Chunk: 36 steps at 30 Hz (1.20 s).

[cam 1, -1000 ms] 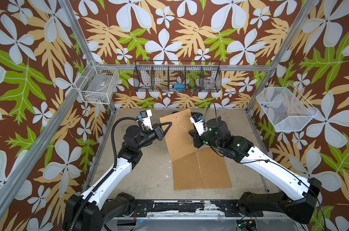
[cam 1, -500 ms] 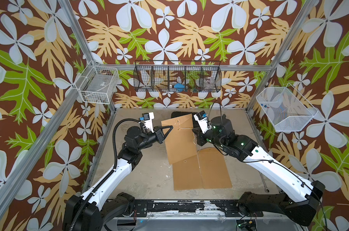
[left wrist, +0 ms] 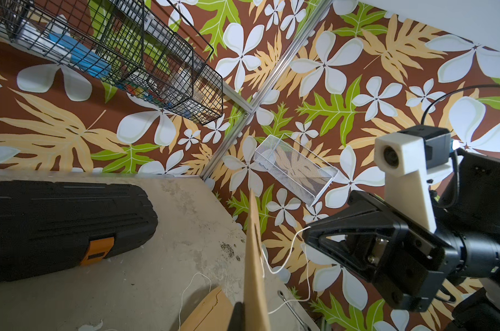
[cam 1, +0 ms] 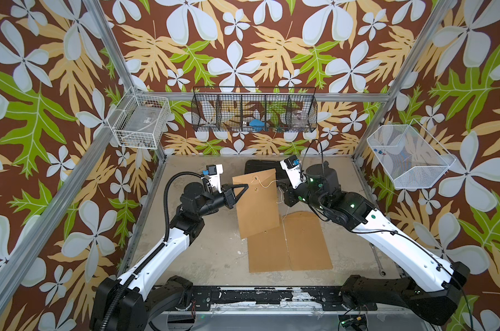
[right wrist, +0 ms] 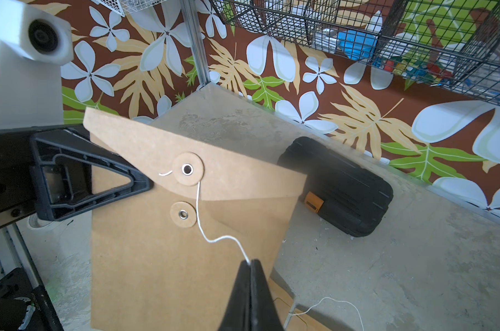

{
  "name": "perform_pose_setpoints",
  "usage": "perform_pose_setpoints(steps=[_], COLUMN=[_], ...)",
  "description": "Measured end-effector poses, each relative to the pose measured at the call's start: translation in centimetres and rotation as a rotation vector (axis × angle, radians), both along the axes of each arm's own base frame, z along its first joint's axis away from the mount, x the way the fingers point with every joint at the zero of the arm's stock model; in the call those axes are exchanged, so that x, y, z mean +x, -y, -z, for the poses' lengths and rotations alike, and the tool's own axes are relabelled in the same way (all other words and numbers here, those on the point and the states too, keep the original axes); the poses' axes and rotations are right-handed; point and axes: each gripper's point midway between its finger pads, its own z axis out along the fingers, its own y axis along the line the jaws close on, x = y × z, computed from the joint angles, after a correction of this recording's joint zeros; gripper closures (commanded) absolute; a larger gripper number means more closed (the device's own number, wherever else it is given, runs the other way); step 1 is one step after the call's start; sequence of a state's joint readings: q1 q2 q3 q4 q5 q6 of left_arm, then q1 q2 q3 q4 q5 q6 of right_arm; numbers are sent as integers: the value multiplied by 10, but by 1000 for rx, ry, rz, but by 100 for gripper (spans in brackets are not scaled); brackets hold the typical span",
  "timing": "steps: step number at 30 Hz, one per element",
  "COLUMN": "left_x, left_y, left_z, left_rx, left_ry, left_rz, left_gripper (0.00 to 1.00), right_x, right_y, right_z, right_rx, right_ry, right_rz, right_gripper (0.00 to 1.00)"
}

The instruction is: Open the file bag

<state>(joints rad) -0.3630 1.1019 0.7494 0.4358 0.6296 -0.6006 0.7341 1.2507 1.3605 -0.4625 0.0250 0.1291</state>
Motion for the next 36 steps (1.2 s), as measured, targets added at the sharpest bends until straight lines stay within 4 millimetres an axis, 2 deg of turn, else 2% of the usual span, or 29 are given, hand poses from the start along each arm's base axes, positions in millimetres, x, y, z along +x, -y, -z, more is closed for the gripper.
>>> perform_pose_setpoints(steps=[3, 8, 14, 17, 22, 30, 36], left_x=[1, 3, 0, -4, -13, -22, -30], left_y=[0, 1, 6, 9, 12, 14, 15], left_z=[1, -5, -13, -18, -19, -18, -21], left_rx=[2, -2, -16, -27, -44, -66, -104], left_ry=[1, 21, 57, 78, 88, 89, 91], left_rz=[0, 0, 40, 75, 121, 167, 196], left_gripper=[100, 100, 100, 100, 100, 100, 100], right_x=[-2, 1, 0, -2, -3, -7, -8], right_y=[8, 39, 58, 55, 42, 22, 21], right_z=[-3, -3, 12, 22, 26, 29, 30], right_rx=[2, 17, 50, 81, 142, 213, 277], right_ry=[8, 14, -32, -71, -94, -129, -149], right_rz=[12, 73, 65, 29, -57, -163, -189], right_gripper=[76, 71, 62, 55, 50, 48, 48])
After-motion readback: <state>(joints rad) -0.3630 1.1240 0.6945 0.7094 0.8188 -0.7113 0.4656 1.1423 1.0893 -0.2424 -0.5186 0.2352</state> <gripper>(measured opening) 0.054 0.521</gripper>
